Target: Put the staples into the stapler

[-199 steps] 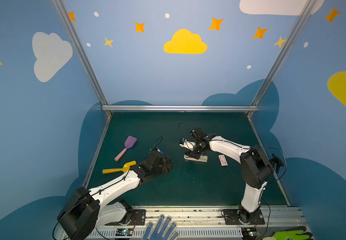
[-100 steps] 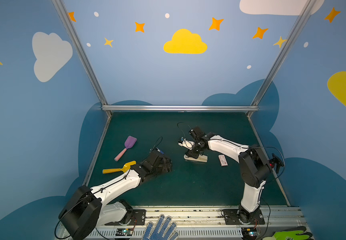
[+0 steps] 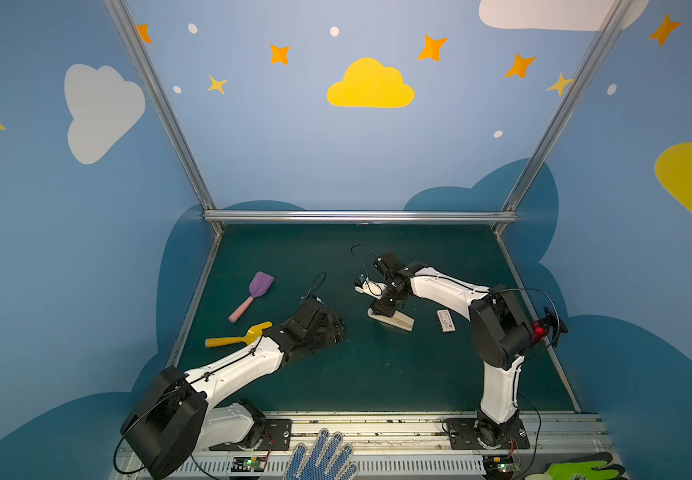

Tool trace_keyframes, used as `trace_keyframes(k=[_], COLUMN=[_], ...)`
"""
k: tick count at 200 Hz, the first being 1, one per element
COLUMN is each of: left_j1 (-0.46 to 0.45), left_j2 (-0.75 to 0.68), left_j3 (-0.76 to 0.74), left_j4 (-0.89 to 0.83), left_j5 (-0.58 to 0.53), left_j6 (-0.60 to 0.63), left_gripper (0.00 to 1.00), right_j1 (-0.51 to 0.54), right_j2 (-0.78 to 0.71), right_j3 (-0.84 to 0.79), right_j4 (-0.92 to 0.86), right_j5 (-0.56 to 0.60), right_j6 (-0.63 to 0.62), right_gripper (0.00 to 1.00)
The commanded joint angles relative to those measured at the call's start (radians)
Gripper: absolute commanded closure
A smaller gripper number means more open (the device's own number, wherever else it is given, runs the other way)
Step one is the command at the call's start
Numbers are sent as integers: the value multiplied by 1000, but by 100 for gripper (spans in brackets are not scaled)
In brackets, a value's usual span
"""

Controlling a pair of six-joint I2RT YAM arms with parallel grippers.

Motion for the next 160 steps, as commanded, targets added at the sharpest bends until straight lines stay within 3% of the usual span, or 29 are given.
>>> trace_keyframes(k=[1, 58, 89, 107, 136, 160], left_j1=[5, 8, 8, 9, 17, 49], left_j2=[4, 22, 23, 16, 2, -21], left_j3=[23, 28, 26, 23, 23, 8], left_j4=[10, 27, 35, 38, 41, 72], left_j5=[5, 19, 26, 29, 48, 116], left_j6=[9, 9, 3, 0, -12, -47], left_gripper=[20, 20, 20, 20, 21, 30], right_j1=[5, 4, 4, 4, 4, 1], right_j2=[7, 0, 11, -4, -70, -161], right_j3=[26, 24, 34, 37, 27, -4], right_j4=[-48, -75, -107, -110, -90, -53], right_j5=[-4, -8, -30, -30, -46, -116], right_j6=[14, 10, -4, -9, -32, -63], right_gripper=[59, 62, 91, 100, 100, 100])
